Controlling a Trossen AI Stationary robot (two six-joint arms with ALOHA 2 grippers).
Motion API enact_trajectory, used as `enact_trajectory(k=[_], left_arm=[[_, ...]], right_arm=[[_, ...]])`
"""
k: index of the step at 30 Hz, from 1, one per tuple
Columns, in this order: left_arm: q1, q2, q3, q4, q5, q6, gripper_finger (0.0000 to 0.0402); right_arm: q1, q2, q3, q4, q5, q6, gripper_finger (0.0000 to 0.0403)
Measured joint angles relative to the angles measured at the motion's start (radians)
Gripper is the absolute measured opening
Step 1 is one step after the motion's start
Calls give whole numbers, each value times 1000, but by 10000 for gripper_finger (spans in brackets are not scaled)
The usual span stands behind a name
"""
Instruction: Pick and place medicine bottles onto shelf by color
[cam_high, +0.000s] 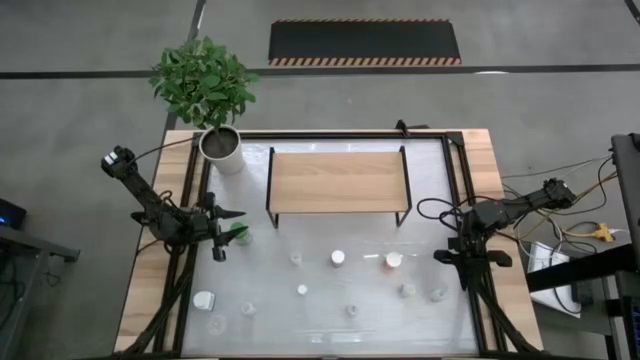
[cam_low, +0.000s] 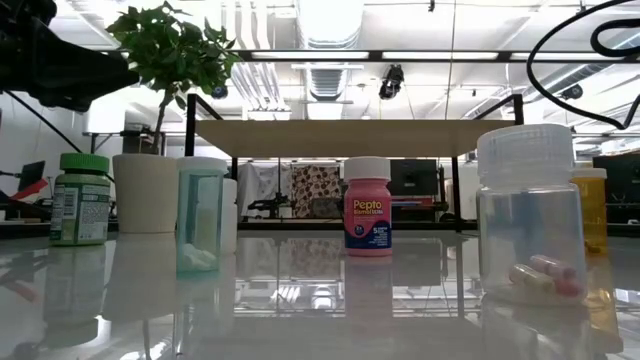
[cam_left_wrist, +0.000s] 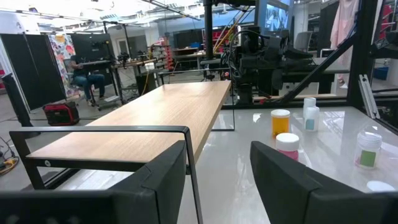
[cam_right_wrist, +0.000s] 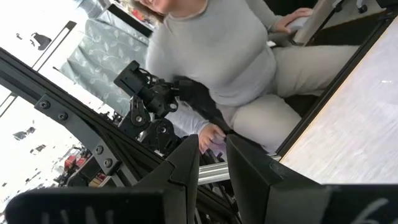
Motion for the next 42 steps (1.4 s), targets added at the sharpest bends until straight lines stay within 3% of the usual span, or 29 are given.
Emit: enact_trajectory(k=[31,42], left_arm=[[0,0,0,5,0,21,164],[0,-2,0,481,5,74,164]], right_arm=[[0,0,0,0,0,0,73],[0,0,0,7,4,-7,73]])
